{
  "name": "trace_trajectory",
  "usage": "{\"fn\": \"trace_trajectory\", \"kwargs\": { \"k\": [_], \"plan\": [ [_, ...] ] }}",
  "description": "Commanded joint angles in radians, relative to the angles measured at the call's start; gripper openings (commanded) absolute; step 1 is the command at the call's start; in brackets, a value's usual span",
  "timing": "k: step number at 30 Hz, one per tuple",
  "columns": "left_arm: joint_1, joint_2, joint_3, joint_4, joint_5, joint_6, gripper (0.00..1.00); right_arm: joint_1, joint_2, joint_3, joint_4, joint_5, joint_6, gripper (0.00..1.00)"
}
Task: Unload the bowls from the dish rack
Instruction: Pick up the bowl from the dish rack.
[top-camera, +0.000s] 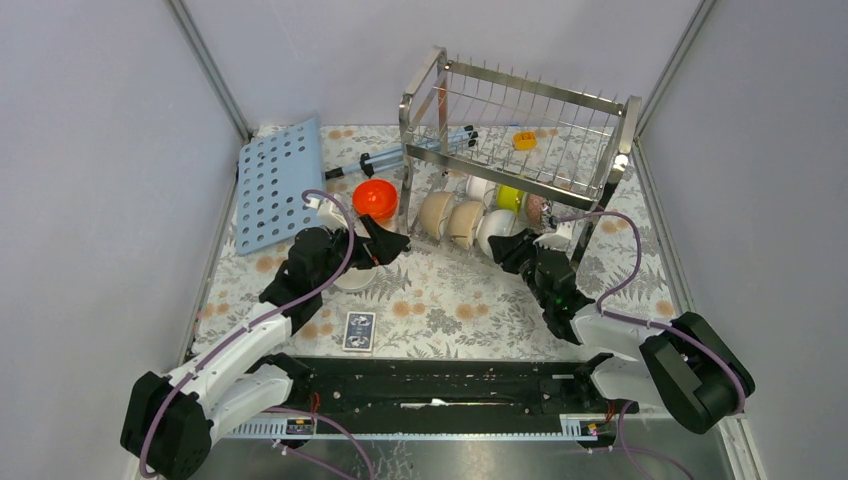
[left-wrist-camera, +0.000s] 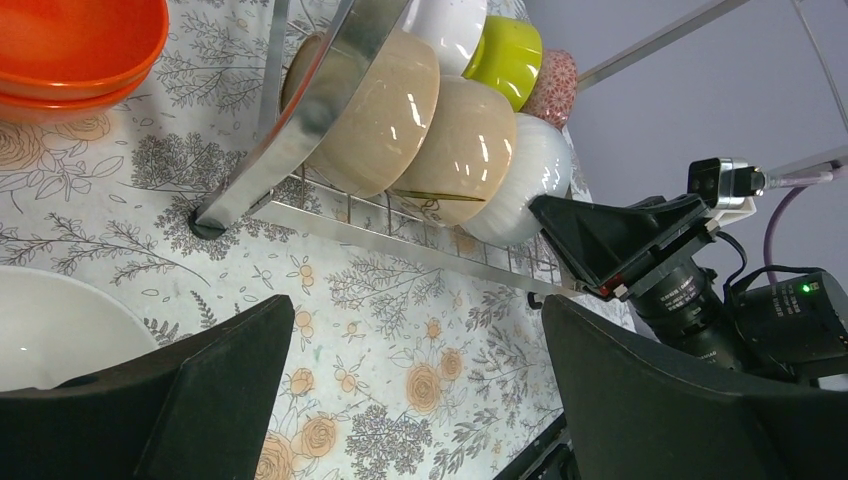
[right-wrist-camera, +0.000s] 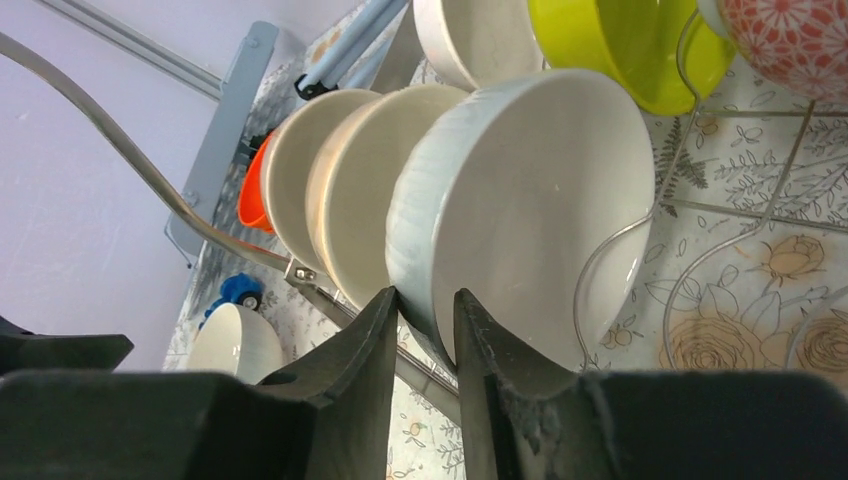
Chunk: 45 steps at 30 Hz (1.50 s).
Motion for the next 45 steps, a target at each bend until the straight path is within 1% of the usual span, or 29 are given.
{"fn": "trace_trajectory", "kwargs": {
  "k": [1,7,14,22,25,32,37,43,45],
  "plan": [
    [0.004,-0.018,-0.004,0.064,0.021,-0.011,0.99,-0.015,0.01,-0.013,0.103,-0.056,0.028,0.29],
    [0.004,-0.03,-0.013,0.07,0.015,-0.014,0.99,-0.029,0.003,-0.025,0.132,-0.084,0.033,0.17],
    [0.004,-0.023,-0.013,0.065,0.01,-0.013,0.99,-0.057,-0.017,-0.052,0.193,-0.119,0.031,0.0],
    [0.004,-0.034,-0.012,0.049,0.001,-0.004,0.99,-0.095,-0.047,-0.069,0.279,-0.144,0.059,0.0],
    [0.004,-0.038,-0.014,0.045,-0.003,0.001,0.99,-0.109,-0.062,-0.068,0.285,-0.145,0.079,0.0],
    [0.004,-0.033,-0.025,0.067,0.002,-0.014,0.99,-0.163,-0.066,-0.09,0.367,-0.173,0.148,0.0],
    [0.004,-0.033,-0.028,0.067,-0.001,-0.012,0.99,-0.182,-0.043,-0.096,0.41,-0.189,0.183,0.0],
    [0.004,-0.035,-0.031,0.063,-0.004,-0.011,0.99,-0.202,0.031,-0.129,0.556,-0.211,0.291,0.0],
    [0.004,-0.036,-0.031,0.061,-0.005,-0.008,0.99,-0.204,0.039,-0.133,0.576,-0.21,0.31,0.0]
  ]
}}
